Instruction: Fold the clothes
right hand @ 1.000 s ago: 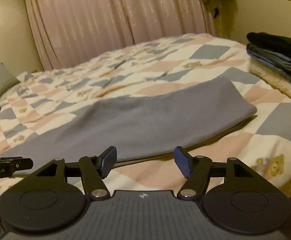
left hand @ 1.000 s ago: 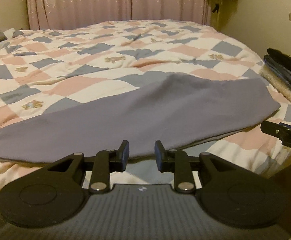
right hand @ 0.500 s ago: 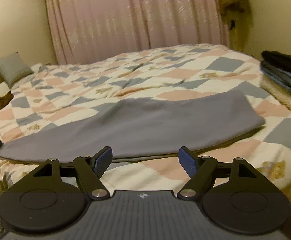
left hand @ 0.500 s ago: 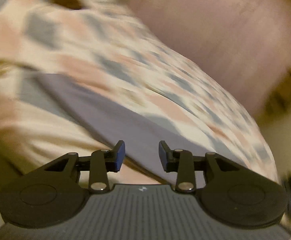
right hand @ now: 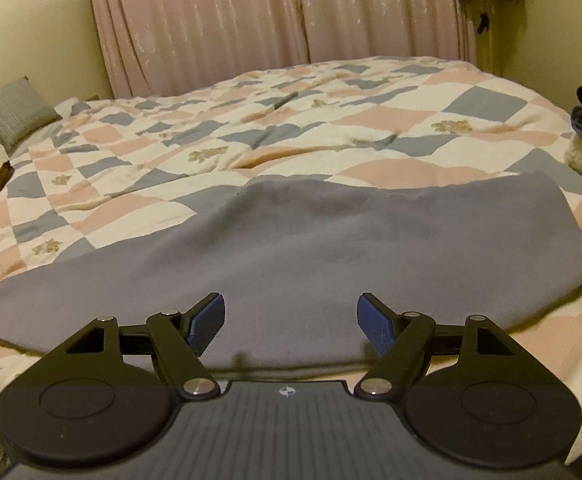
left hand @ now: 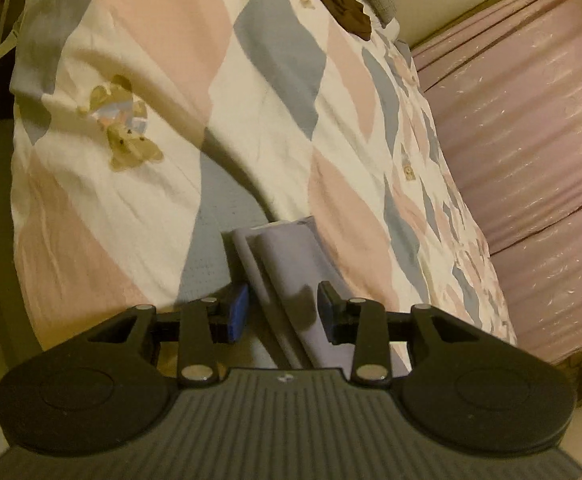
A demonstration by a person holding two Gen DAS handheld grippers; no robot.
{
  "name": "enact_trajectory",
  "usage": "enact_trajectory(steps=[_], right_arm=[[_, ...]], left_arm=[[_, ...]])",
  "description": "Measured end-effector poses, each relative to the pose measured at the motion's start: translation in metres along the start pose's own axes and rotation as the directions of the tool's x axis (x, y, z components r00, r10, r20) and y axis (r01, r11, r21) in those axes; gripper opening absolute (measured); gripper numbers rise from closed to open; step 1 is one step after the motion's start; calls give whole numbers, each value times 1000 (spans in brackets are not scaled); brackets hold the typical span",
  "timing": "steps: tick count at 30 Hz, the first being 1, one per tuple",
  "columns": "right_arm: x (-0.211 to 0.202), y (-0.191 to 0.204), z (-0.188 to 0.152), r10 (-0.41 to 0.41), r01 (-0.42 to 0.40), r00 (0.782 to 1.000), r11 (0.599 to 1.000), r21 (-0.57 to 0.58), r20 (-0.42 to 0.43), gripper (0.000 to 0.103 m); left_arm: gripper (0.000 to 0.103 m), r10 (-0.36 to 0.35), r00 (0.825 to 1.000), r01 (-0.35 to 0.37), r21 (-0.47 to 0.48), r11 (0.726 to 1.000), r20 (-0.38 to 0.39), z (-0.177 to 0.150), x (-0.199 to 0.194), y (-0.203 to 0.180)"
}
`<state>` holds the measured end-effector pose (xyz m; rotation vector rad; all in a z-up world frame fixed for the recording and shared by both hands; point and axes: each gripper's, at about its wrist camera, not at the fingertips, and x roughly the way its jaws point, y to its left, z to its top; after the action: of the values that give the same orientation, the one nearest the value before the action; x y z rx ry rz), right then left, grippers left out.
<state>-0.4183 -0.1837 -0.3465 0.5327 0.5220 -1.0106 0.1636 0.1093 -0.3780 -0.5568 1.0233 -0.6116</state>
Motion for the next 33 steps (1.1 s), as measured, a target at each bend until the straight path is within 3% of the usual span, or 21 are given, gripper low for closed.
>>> enact_trajectory(steps=[8,10,12,14,16,18,19,20,22,24,26,28,29,30,31,33], right_arm=[[13,-5,1,-31,31,999,999,17,-21,77],[16,-7,0,-34,35,999,999,26,-30,77],[18,-10,0,-33,34,999,999,38,-31,77],[17,-12,-1,-37,38,999,998,45,-28,77],[16,-15,-3,-46,47,999,998,50,-26,77],[14,-20,-5,-53,55,998,997,59,-27,77],[12,-23,-6,-56,57,998,996,65,-26,76],[11,-25,-6,-54,55,998,996,71,-23,76],[5,-27,-3,-41,41,999,995,90,-4,76],[-2,-28,3,13,-17,999,992,123,32,76],[-4,-25,11,114,-122,992,977,173,57,76],[4,-20,18,241,-249,969,937,247,63,76],[11,-17,20,305,-310,950,906,290,62,76],[18,-14,23,368,-367,928,868,334,60,76],[28,-10,25,431,-414,901,823,389,47,76],[53,-2,26,577,-507,816,688,519,32,76]], left_arm=[[38,-39,999,39,24,999,34,-10,20,3],[33,-29,999,26,89,996,43,-12,24,-4],[7,-9,999,1,160,987,46,-16,27,-12],[7,-6,998,-8,242,970,57,-21,24,-27],[7,-21,994,-24,408,913,105,-35,12,-57],[7,-74,987,-28,599,800,144,-60,-1,-95],[7,-105,982,-31,684,729,156,-76,-5,-113],[7,-142,976,-42,776,629,168,-100,-11,-132],[7,-208,963,-76,912,403,172,-150,-17,-163],[8,-243,958,-120,984,134,150,-211,-12,-180],[10,-248,963,-143,979,-143,104,-274,7,-180],[12,-231,971,-146,924,-355,65,-325,23,-167],[10,-238,969,-155,904,-398,62,-339,26,-159],[9,-245,967,-161,902,-400,64,-345,25,-154],[9,-243,969,-144,918,-370,54,-342,24,-154],[10,-244,969,-101,951,-292,28,-327,18,-157]])
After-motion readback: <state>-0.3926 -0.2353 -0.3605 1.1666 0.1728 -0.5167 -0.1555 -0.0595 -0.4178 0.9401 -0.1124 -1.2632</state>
